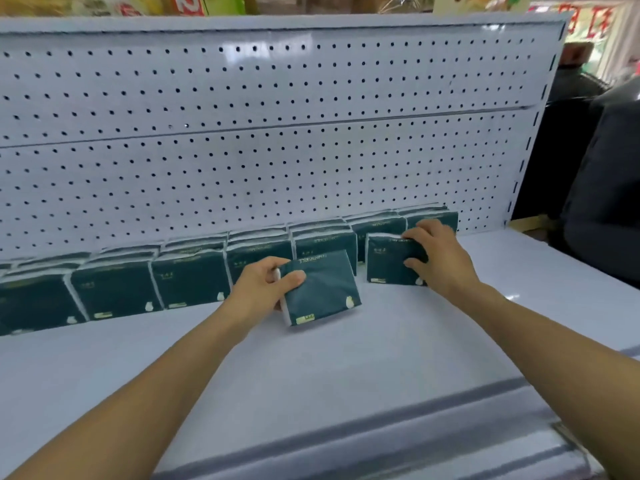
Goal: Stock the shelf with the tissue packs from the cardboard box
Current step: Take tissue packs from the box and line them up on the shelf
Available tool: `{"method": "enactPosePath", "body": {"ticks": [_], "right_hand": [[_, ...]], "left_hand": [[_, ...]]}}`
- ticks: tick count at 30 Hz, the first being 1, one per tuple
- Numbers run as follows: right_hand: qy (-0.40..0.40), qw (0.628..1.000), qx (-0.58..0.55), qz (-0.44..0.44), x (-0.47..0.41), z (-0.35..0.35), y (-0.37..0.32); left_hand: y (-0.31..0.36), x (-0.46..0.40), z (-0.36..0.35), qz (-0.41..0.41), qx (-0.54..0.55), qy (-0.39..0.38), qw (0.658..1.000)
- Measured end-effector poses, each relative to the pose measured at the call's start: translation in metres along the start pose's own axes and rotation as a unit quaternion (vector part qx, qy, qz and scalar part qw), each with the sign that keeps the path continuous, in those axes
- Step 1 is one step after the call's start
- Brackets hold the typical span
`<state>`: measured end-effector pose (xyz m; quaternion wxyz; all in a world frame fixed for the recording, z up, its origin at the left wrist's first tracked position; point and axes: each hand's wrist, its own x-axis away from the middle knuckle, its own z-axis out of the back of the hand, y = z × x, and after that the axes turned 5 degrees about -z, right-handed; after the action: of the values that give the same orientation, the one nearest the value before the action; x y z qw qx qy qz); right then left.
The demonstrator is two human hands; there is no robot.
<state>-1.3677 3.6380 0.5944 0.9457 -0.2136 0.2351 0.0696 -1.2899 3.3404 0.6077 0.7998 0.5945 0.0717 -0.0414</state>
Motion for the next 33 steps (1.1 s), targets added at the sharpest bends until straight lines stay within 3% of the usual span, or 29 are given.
{"method": "enactPosePath", "body": {"ticks": [14, 18, 20, 22, 24, 27, 29, 33], "right_hand": [[0.027, 0.991, 0.097, 0.086, -0.047, -0.033, 0.007], [0.119, 0.983, 0.011, 0.136, -0.037, -0.016, -0.006], [0.071, 0.974, -0.062, 0.207, -0.022, 0.0, -0.022], [-0.043, 0.963, -0.043, 0.263, -0.005, 0.009, -0.033], [-0.116, 0.961, -0.018, 0.249, 0.005, 0.012, -0.024], [-0.101, 0.973, -0.017, 0.207, 0.012, 0.019, 0.015], [-0.077, 0.978, 0.004, 0.193, 0.013, 0.025, 0.043], [-0.043, 0.989, 0.038, 0.138, 0.004, 0.037, 0.092]], "left_hand": [[-0.005, -0.031, -0.009, 0.014, 0.016, -0.017, 1.0], [0.0, -0.03, -0.02, -0.007, -0.002, -0.02, 1.0], [0.005, -0.03, -0.035, -0.034, -0.024, -0.019, 0.999], [0.011, -0.031, -0.055, -0.074, -0.045, -0.019, 0.996], [0.016, -0.033, -0.077, -0.099, -0.067, -0.027, 0.992], [0.021, -0.034, -0.106, -0.113, -0.097, -0.069, 0.986], [0.024, -0.04, -0.118, -0.172, -0.193, -0.042, 0.965], [0.025, -0.068, -0.127, -0.296, -0.418, 0.053, 0.857]]}}
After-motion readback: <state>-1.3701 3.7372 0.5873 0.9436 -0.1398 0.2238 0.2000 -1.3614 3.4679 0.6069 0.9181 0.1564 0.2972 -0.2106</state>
